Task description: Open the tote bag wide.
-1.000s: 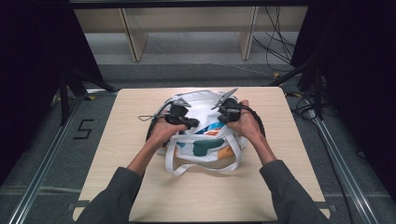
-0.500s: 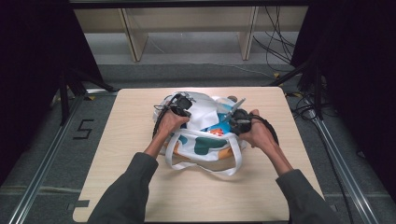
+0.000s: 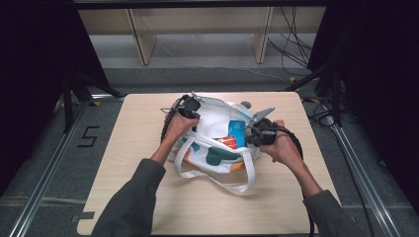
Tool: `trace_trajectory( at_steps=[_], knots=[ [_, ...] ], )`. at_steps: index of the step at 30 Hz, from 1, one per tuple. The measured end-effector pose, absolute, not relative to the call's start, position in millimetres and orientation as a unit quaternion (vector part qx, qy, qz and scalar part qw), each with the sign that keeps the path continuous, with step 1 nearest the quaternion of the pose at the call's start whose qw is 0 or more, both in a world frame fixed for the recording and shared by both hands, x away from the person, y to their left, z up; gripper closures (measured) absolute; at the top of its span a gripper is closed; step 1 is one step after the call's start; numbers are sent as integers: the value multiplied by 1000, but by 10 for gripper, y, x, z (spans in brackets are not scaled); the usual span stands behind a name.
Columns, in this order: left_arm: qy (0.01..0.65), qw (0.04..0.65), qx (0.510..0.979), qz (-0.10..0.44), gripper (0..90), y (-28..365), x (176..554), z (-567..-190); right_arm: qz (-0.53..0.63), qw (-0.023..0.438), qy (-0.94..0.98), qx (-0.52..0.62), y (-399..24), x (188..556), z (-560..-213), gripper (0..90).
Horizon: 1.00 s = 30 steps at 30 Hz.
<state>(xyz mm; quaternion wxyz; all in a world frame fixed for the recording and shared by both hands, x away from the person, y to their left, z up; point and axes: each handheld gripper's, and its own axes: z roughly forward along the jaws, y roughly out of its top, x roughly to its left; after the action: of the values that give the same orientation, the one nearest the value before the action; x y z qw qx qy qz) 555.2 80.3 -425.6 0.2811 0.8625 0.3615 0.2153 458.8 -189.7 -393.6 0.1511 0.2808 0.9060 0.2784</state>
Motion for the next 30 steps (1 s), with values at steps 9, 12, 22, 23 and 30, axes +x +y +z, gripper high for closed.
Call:
trace_trajectory(
  at_steps=[9,12,22,23,30],
  knots=[
    [341,305,877,150,826,968,5137,-4226,285,121,930,199,-1050,4914,-4111,900],
    [329,305,885,124,815,1034,5036,-4259,246,151,936,201,-938,4996,-4211,900],
    [321,347,878,73,889,1276,4707,-4374,222,208,913,271,-809,5422,-4290,900],
    [323,351,877,62,890,1323,4681,-4382,221,205,912,280,-806,5468,-4283,900],
    [294,320,898,68,893,1302,4508,-4450,171,212,906,323,-791,5802,-4337,900]
  ],
)
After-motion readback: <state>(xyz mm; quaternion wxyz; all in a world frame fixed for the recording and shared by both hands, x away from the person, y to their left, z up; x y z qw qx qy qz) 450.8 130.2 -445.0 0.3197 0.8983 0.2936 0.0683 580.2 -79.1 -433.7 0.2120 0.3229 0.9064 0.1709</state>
